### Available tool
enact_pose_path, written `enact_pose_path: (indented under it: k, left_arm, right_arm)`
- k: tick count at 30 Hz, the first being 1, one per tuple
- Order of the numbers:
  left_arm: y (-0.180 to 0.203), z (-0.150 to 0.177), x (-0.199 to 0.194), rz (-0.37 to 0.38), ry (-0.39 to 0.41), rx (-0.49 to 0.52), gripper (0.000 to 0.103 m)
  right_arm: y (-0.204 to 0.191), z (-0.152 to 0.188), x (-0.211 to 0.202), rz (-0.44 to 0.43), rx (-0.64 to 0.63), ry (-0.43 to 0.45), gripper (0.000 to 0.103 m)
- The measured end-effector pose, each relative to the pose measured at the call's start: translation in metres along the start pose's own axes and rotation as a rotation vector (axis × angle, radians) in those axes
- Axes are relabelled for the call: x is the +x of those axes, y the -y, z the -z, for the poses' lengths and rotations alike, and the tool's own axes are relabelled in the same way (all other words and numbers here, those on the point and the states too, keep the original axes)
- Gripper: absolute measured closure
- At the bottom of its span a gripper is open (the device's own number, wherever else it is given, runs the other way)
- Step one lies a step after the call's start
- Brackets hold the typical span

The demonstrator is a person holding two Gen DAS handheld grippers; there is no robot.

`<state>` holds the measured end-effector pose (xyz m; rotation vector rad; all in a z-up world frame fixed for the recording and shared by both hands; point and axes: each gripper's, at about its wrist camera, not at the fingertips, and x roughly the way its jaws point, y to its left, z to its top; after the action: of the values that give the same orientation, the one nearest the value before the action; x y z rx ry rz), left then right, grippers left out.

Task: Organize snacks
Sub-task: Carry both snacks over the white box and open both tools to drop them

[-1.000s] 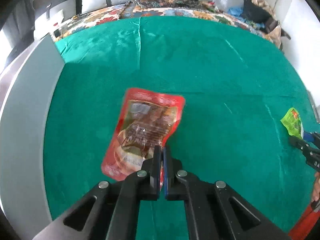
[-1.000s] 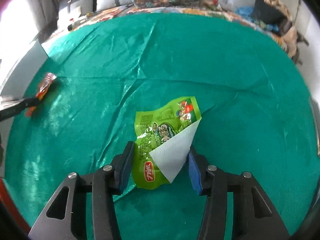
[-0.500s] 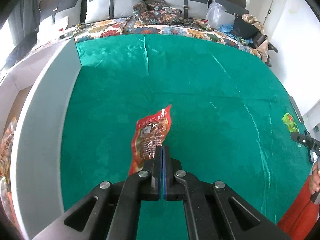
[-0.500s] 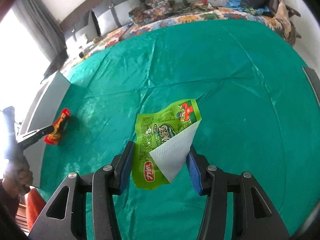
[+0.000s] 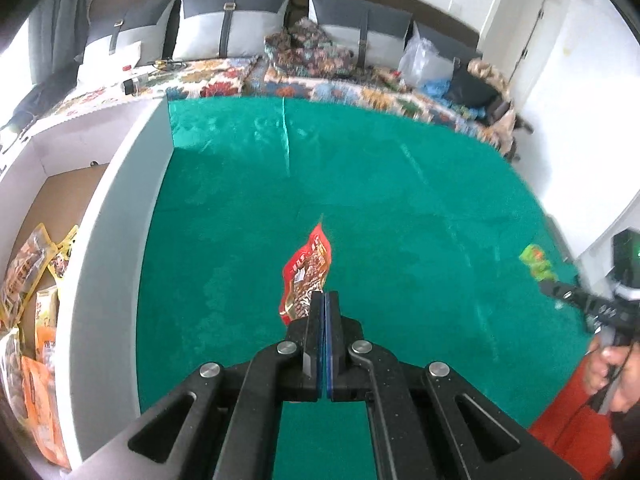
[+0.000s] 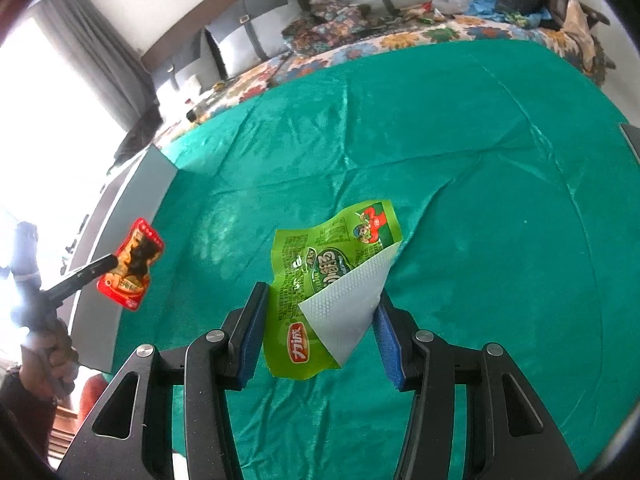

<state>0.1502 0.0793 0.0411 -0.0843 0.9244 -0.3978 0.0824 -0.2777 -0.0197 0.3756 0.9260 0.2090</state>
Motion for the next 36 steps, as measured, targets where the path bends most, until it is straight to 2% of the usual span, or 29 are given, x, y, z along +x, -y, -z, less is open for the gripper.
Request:
enact_pose_path:
  k: [4,7,10,12,14,18,23,25,26,27,28,29,31,36]
  left_arm:
    - [-0.018,-0.008,-0.047,0.037,0.096,-0.081,0.103]
    - [-0.042,-0.013,-0.089,0.037,0.171,-0.14,0.103]
    - [-0.076,-0.014,-0.134,-0.008,0.232,-0.18,0.103]
    - [-0.102,-0.01,-0.159,-0.061,0.254,-0.204,0.103]
    - [-0.129,-0.004,-0.176,-0.131,0.26,-0.226,0.103]
    - [-0.181,0.019,-0.184,-0.243,0.235,-0.281,0.103]
    - [-0.219,0.057,-0.169,-0.35,0.151,-0.311,0.103]
    - [-0.224,0.066,-0.158,-0.403,0.109,-0.306,0.092]
    - [-0.225,0.072,-0.155,-0.422,0.096,-0.303,0.066]
    - [-0.224,0.077,-0.155,-0.449,0.098,-0.301,0.029]
    - [-0.223,0.079,-0.157,-0.473,0.11,-0.298,0.015]
    - [-0.218,0.082,-0.162,-0.518,0.148,-0.284,0.004]
    - [-0.209,0.084,-0.168,-0.564,0.184,-0.256,0.004]
    - [-0.188,0.078,-0.17,-0.698,0.18,-0.22,0.003]
  right_arm:
    - [-0.019,-0.005,-0.006,-0.023,-0.029,0.002,0.051]
    - [-0.055,-0.019,-0.01,-0.07,-0.087,0.012,0.051]
    - [-0.104,-0.033,-0.011,-0.136,-0.157,0.025,0.051]
    - [-0.155,-0.043,-0.009,-0.208,-0.225,0.03,0.051]
    - [-0.21,-0.047,-0.004,-0.289,-0.292,0.024,0.051]
    - [-0.311,-0.043,0.017,-0.425,-0.399,-0.031,0.051]
    - [-0.414,-0.011,0.066,-0.475,-0.532,-0.137,0.048]
    - [-0.434,0.002,0.085,-0.468,-0.557,-0.187,0.04]
    - [-0.443,0.007,0.097,-0.449,-0.565,-0.216,0.031]
    - [-0.447,0.01,0.105,-0.43,-0.566,-0.232,0.031]
    - [-0.447,0.01,0.111,-0.423,-0.556,-0.241,0.031]
    - [-0.444,0.01,0.111,-0.425,-0.543,-0.241,0.031]
    - [-0.435,0.006,0.109,-0.411,-0.531,-0.226,0.031]
    - [-0.426,0.001,0.092,-0.31,-0.556,-0.164,0.03]
